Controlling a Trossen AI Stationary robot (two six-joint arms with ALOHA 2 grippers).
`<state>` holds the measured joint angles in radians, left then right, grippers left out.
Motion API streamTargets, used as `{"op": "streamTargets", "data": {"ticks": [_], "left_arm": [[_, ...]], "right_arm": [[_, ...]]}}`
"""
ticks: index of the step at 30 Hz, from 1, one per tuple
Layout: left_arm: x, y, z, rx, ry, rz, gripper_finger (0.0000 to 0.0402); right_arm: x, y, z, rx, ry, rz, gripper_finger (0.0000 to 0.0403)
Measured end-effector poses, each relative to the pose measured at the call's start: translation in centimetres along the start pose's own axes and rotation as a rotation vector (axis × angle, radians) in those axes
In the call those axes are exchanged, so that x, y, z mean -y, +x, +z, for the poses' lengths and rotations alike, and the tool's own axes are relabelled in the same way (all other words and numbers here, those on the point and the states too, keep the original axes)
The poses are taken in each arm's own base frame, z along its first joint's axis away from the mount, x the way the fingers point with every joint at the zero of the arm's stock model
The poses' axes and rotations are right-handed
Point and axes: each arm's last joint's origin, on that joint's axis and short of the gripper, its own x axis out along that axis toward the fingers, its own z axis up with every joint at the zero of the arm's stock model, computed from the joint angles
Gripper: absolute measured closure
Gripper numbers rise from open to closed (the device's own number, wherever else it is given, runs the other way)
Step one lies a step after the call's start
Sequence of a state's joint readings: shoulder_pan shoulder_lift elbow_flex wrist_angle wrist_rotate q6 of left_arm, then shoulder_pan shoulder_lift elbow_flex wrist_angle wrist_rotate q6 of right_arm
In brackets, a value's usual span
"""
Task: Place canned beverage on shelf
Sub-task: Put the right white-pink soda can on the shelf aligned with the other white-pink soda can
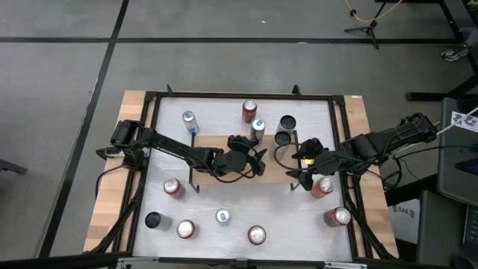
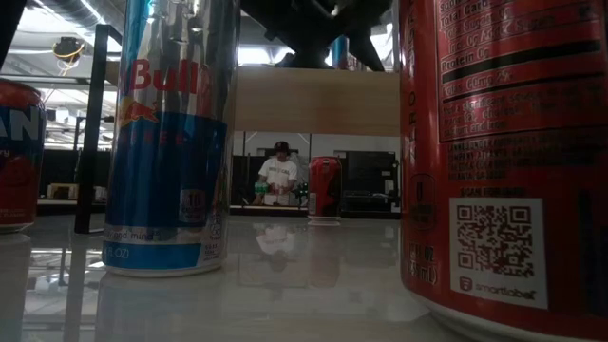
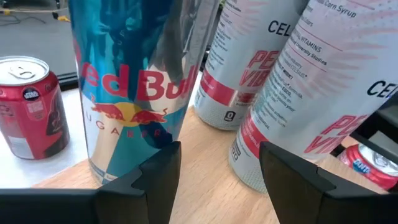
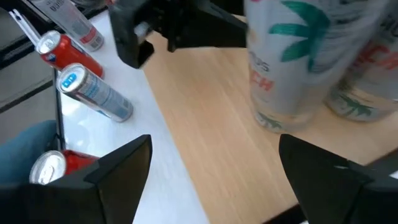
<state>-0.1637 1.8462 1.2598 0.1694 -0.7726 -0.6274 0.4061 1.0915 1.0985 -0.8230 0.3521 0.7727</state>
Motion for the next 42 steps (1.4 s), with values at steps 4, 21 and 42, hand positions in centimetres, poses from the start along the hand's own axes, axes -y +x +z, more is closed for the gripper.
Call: {"op": "streamTargets", "data": {"ticks": [4, 21, 42], "left_arm": [[0.0, 0.0, 0.0, 0.003, -0.027, 0.000, 0.0190], [0.2, 0.0, 0.2, 0.002, -0.094, -0.033, 0.0190], [1.3, -1.1, -0.2, 0.015, -0.129, -0.076, 0.0190]], "right_arm": [[0.3, -0.1, -0.1, -0.003, -0.012, -0.028, 0.0061], [0.4, -0.1, -0.3, -0.014, -0.035, -0.044, 0.0061], [0.4, -0.1, -0.3, -0.015, -0.038, -0.045, 0.0061]]}}
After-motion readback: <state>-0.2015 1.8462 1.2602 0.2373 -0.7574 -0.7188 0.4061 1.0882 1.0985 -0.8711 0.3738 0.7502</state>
